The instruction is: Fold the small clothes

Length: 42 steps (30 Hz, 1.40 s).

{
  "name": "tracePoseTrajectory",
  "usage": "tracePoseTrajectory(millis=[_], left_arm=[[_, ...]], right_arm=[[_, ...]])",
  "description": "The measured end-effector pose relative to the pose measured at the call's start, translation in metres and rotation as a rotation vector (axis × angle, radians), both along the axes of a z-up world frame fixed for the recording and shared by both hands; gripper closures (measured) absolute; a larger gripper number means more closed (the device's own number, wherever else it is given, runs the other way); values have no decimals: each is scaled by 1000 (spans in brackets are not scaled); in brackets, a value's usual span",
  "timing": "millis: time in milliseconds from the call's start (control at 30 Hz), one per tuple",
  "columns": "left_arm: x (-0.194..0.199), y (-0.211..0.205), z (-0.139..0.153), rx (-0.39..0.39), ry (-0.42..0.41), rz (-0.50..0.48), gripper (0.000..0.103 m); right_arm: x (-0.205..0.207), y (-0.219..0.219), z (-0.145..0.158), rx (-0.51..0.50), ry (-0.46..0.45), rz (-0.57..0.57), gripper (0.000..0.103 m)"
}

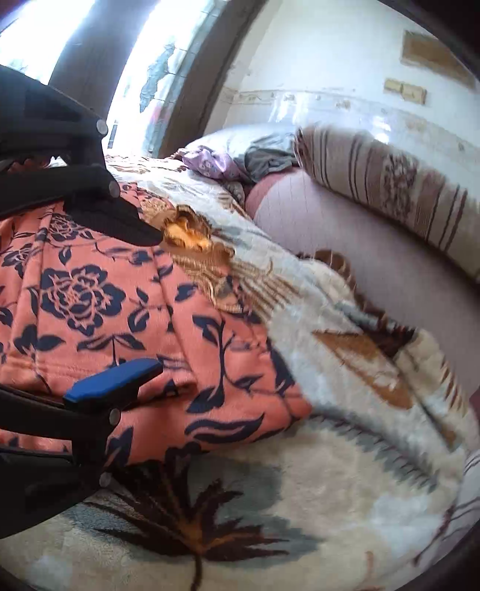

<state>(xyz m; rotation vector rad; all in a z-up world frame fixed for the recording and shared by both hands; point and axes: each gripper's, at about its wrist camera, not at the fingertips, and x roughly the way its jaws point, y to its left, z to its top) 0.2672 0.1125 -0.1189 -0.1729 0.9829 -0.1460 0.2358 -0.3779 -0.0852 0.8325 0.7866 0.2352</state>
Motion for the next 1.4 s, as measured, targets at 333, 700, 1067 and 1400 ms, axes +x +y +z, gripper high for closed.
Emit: tracePoseTrajectory(millis=[333,700,1067,1400], left_arm=[[-35,-3,13,32,-9,29,48],[-105,19,35,2,43,62,30],[-242,53,-14,-63,272,-9,26],[-261,49,-14,-160,347,-17,26]], right_arm=[[-38,30,16,-42,-41,79,21],[-125,60,27,-246,4,33,24],[-256,-14,-38,-77,341,138,24],[-267,13,-53,-110,414,239,34]])
